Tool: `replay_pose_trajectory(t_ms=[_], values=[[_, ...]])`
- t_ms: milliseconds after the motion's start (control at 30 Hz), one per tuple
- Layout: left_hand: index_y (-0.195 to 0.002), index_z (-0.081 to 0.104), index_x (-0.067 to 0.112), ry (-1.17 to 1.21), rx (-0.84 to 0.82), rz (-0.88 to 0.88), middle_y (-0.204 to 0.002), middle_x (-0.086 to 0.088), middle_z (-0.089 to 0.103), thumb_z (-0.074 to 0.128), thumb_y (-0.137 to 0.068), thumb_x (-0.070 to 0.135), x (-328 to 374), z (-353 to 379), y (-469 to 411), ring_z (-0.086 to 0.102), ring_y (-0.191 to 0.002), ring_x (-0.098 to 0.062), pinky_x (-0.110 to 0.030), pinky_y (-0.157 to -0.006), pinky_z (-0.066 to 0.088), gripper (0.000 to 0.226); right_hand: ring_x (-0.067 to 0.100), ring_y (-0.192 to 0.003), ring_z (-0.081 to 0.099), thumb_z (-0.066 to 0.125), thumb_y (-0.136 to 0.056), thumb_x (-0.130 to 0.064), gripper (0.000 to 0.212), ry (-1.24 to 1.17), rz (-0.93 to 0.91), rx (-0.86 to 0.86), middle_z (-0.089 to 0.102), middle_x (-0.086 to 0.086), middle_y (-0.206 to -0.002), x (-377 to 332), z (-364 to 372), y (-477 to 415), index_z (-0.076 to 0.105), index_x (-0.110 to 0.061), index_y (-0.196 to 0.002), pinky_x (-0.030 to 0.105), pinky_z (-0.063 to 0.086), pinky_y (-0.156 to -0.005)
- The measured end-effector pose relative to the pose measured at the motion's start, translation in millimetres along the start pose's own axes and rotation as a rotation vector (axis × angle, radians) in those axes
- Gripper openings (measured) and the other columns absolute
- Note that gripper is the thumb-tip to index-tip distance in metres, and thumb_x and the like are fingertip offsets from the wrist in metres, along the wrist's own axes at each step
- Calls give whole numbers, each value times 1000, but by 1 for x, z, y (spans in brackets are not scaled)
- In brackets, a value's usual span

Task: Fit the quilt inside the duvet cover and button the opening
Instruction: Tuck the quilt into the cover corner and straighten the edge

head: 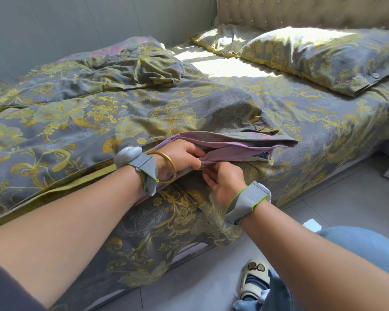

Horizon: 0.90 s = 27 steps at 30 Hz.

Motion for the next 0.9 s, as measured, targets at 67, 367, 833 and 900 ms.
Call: replay_pose_trajectory(t_ms=[67, 367, 833, 900], values=[[-107, 70, 27, -3, -32, 7, -83, 12, 66, 69, -74, 12, 0, 2, -1, 60, -81, -4, -15, -74, 44, 37, 20, -68, 63, 38, -91, 4, 31, -106, 17, 37, 67, 11, -82, -6, -7, -2, 65, -7, -103, 28, 55, -60], [-137, 40, 17, 656, -14, -36, -83, -11, 66, 53, -92, 0, 22, 9, -25, 60, -65, -16, -24, -64, 50, 50, 28, -121, 56, 42, -97, -16, 37, -315, 49, 104, 59, 9, -132, -36, -19, -8, 55, -10, -131, 40, 48, -93], [-101, 75, 7, 255, 57, 1, -101, -6, 73, 75, -78, 22, 54, 14, -60, 67, -97, -22, -34, -93, 52, 27, 29, -93, 64, 35, -101, -34, 38, -372, -18, 79, 66, 14, -104, -79, -12, -41, 63, -9, -107, 36, 57, -75], [-101, 74, 6, 340, 57, 0, -92, -2, 72, 76, -77, 16, 62, 12, -63, 66, -88, -16, -21, -80, 53, 26, 20, -73, 57, 36, -101, -32, 32, -358, -53, 73, 59, 7, -84, -87, -11, -46, 57, -14, -85, 29, 51, -60]])
Point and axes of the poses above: each hand's wrist, its own y-axis away from the middle knuckle, its own z-axis out of the palm, x = y × z, the point moved 7 cm from there along -y, towards the middle knuckle
